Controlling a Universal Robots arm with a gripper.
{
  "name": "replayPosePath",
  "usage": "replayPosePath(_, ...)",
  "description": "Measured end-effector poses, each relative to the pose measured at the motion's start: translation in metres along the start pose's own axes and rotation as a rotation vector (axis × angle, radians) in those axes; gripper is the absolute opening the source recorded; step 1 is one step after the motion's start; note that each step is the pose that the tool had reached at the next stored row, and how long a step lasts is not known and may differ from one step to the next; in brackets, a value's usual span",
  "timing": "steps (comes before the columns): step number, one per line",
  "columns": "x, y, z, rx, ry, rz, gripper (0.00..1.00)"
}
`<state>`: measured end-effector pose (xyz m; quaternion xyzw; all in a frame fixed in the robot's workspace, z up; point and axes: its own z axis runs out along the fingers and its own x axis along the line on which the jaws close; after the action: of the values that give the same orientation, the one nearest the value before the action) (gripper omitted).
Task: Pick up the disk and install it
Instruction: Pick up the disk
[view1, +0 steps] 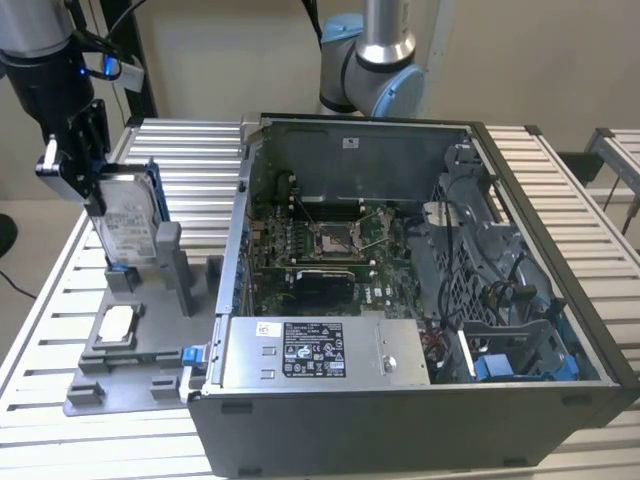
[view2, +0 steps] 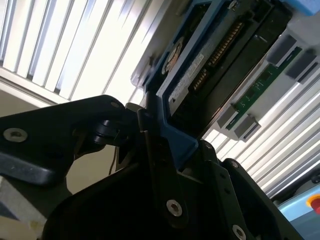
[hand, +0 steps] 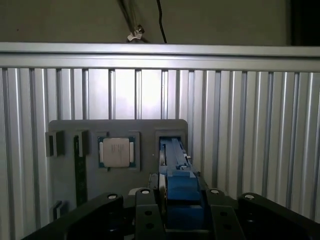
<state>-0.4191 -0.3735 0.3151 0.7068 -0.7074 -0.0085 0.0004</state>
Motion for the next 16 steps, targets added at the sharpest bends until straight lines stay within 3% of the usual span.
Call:
replayPosePath(12,-0.0002,0.0002,-0.0153,-0.0002,0.0001,0.000,0.00)
replayPosePath(16,-0.0003,0.0003,-0.0244,-0.0001,0.0000,0.000,0.00)
